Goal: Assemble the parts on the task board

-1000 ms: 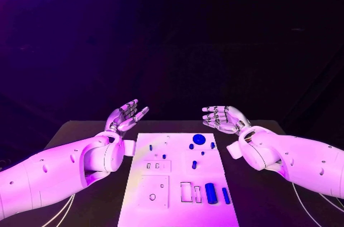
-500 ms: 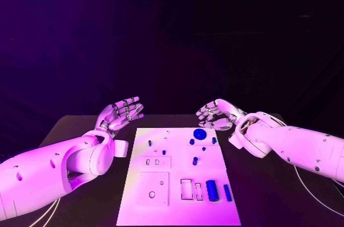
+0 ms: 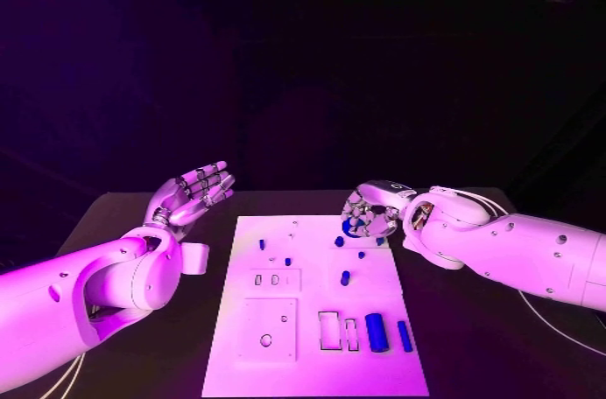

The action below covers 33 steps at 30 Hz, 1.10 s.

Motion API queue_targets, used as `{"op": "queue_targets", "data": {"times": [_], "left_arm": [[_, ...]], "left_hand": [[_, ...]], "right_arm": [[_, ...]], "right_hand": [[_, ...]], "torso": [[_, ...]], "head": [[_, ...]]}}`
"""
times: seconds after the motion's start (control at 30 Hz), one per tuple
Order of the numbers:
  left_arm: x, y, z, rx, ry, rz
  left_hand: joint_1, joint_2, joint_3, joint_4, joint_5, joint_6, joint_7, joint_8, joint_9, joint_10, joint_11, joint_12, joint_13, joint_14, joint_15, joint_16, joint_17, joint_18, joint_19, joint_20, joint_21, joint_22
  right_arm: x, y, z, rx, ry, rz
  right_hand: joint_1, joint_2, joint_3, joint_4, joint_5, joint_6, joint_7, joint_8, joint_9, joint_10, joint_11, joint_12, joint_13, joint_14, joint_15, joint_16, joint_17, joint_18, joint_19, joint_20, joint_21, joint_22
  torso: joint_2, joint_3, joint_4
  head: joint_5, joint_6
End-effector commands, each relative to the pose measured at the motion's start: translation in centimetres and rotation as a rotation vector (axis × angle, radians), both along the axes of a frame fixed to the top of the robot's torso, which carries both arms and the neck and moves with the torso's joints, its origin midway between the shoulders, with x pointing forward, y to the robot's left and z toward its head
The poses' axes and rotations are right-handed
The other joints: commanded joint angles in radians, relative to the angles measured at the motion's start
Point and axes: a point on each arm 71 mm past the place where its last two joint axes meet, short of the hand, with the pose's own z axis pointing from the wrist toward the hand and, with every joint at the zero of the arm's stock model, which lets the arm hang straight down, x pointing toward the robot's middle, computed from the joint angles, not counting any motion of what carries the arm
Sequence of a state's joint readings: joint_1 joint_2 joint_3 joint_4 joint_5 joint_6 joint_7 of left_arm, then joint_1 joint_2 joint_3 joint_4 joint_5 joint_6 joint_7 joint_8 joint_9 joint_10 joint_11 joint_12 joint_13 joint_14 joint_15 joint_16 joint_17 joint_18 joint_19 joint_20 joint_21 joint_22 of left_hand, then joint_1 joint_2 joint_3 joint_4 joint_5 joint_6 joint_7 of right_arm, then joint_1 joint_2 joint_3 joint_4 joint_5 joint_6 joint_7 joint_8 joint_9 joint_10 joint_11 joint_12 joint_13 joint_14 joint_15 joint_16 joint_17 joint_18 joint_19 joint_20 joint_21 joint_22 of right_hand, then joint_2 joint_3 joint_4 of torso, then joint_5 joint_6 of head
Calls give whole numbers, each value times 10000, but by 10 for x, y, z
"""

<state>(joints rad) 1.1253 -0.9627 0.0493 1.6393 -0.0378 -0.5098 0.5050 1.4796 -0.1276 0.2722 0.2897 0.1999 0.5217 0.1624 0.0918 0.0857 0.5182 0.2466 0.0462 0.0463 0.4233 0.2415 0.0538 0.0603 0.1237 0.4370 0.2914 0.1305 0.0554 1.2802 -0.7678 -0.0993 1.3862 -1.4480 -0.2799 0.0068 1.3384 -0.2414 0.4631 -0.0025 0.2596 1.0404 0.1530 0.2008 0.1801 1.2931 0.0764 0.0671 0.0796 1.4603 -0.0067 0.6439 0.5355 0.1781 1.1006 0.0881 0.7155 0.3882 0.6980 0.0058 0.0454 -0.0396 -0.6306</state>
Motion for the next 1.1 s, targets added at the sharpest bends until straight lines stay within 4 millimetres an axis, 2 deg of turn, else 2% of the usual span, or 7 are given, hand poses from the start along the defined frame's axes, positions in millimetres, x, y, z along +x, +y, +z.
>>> {"op": "queue_targets", "data": {"times": [0.03, 0.17, 0.3, 0.43, 0.63, 0.8, 1.1], "left_arm": [[3, 7, 7, -62, -174, -126], [5, 19, 11, 53, -202, -103], [6, 24, 13, 67, -216, -157], [5, 25, 14, 25, -235, -315], [2, 23, 16, -65, -196, -501], [0, 21, 17, -110, -209, -565], [-2, 19, 19, -169, -268, -575]], "left_hand": [[6, -87, 46, 9, -11, -14, 1051, -27, -2, 10, 13, -13, -1, 6, 5, -35, 1, -189, 64, 6, -2, 3], [-56, -68, 22, 12, -33, 74, 1071, -6, 14, 162, 76, 20, 20, 83, 14, -24, 10, -168, 151, 5, 35, 14], [-67, -30, 28, -5, -36, 189, 1103, 27, 35, 395, 101, 48, 39, 228, 17, -11, 28, -149, 369, 3, 115, 41], [-54, 6, 58, -19, -41, 289, 1130, 51, 52, 582, 120, 61, 50, 416, 7, 22, 54, -124, 558, 1, 189, 64], [-48, 20, 72, -23, -42, 319, 1145, 60, 58, 647, 130, 68, 54, 439, 7, 24, 56, -119, 594, 2, 204, 68], [-48, 21, 72, -23, -43, 313, 1148, 59, 57, 652, 131, 69, 55, 428, 8, 23, 54, -119, 582, 2, 200, 66], [-37, 23, 86, -29, -42, 314, 1199, 61, 57, 701, 155, 71, 56, 442, 15, 19, 54, -116, 622, 2, 216, 69]], "right_arm": [[-1, 3, -2, -1145, -170, -74], [0, 6, -3, -1303, -154, -143], [1, 6, -3, -1337, -178, -163], [2, 7, -4, -1336, -197, -175], [2, 11, -5, -1328, -186, -156], [4, 15, -8, -1392, -112, -128], [4, 20, -13, -1476, 47, -25]], "right_hand": [[-17, -147, 77, 199, 10, 21, -32, -85, 76, -113, 6, -45, -50, 73, 55, 704, 484, 39, 66, -7, 246, 212], [-87, -333, 152, 441, -21, -13, -54, -164, 198, -311, 26, -50, -93, 196, 64, 2589, 2153, 32, 188, 22, 546, 490], [-147, -406, 97, 577, -41, -13, -24, -179, 271, -588, 78, -61, -110, 215, 104, 3386, 2870, 15, 250, 48, 724, 704], [-120, -434, -3, 623, -42, 40, -5, -154, 336, -778, 109, -37, -93, 148, 118, 3688, 3094, -7, 306, 71, 888, 930], [-51, -371, -211, 743, -63, -12, 8, -183, 416, -988, 130, 44, -57, 243, 135, 4717, 4078, -135, 704, 101, 1616, 1914], [40, -336, -226, 831, -32, -34, 9, -201, 471, -987, 129, 100, -27, 364, 140, 5507, 4880, -274, 1108, 104, 2354, 2899], [84, -297, -214, 935, -32, -24, 14, -196, 528, -1008, 136, 126, -12, 407, 153, 5994, 5343, -367, 1332, 114, 2846, 3561]], "torso": [[181, 7, 40], [243, 31, 53], [291, 28, 67], [337, 32, 110], [393, 37, 124], [412, 37, 156], [487, 44, 149]], "head": [[-42, 4], [-75, -25], [-98, -35], [-90, -48], [-108, -45], [-131, -114], [-113, -174]]}}
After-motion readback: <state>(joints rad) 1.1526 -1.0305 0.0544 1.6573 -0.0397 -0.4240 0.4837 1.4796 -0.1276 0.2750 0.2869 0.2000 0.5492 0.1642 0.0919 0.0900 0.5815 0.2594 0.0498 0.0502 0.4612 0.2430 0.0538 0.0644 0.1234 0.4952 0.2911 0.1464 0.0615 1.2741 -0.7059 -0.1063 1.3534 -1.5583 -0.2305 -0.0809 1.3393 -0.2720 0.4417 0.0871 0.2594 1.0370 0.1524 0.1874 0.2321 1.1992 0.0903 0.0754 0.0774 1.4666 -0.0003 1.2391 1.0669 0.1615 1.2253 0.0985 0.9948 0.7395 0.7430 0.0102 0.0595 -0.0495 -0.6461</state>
